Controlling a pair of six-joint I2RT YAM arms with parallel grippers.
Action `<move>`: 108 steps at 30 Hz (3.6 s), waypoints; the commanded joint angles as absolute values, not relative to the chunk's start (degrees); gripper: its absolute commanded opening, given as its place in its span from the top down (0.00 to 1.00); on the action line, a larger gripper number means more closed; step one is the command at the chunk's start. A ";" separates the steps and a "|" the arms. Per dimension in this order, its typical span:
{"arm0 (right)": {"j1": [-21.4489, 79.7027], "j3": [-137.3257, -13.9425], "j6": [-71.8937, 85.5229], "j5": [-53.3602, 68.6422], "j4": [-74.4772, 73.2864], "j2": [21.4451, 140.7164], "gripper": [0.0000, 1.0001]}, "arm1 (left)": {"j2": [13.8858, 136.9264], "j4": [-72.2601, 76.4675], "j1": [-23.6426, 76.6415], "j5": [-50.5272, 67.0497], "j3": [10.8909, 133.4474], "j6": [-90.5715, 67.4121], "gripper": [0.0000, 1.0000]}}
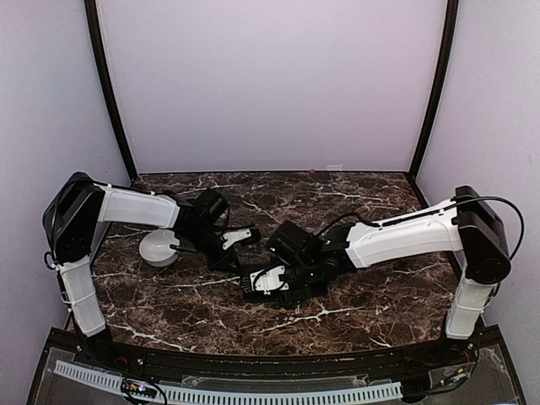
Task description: Sort the hair-cutting tools
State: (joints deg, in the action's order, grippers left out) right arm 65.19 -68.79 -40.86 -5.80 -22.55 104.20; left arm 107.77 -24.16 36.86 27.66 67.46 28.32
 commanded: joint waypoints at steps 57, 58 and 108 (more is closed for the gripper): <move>58.06 -54.37 -40.89 -14.58 -5.98 105.40 0.42 | 95.49 -27.43 50.71 10.60 54.51 10.63 1.00; 58.09 -54.08 -41.00 -13.82 -6.46 104.80 0.42 | 94.93 -26.21 50.71 8.65 54.56 10.59 1.00; 47.81 -62.53 -47.17 -2.71 -19.42 98.53 0.33 | 119.51 -16.54 39.97 21.22 83.86 20.80 0.68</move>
